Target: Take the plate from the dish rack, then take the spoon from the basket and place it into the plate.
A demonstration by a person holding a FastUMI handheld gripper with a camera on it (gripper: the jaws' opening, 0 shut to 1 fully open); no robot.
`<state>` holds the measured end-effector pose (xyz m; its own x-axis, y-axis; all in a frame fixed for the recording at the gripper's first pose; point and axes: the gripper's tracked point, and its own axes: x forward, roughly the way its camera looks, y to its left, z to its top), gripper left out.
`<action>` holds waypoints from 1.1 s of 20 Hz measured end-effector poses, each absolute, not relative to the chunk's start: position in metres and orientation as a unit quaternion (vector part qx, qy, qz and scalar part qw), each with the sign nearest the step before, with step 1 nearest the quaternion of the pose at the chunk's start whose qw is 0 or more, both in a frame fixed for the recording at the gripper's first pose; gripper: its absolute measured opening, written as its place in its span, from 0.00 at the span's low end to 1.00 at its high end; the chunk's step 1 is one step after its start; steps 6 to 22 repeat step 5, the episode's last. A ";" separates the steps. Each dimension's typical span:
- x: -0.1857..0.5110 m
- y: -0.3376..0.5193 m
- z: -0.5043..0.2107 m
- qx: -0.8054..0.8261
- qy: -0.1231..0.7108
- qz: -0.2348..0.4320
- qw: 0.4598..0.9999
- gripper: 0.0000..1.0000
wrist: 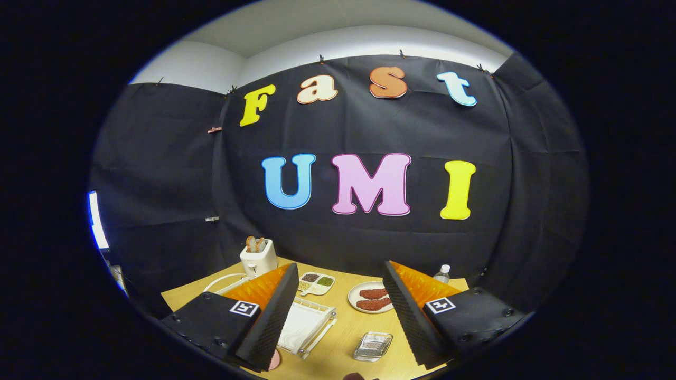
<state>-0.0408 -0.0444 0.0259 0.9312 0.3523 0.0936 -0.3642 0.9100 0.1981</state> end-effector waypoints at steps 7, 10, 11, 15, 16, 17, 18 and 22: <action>-0.041 -0.058 0.025 0.096 -0.030 0.180 0.979 0.98; -0.041 -0.058 0.025 0.096 -0.030 0.180 0.979 0.98; -0.041 -0.058 0.025 0.096 -0.030 0.180 0.979 0.98; -0.041 -0.058 0.025 0.096 -0.030 0.180 0.979 0.98; -0.041 -0.058 0.025 0.096 -0.030 0.180 0.979 0.98; -0.041 -0.058 0.025 0.096 -0.030 0.180 0.979 0.98; -0.041 -0.058 0.025 0.096 -0.030 0.180 0.979 0.98; -0.041 -0.058 0.025 0.096 -0.030 0.180 0.979 0.98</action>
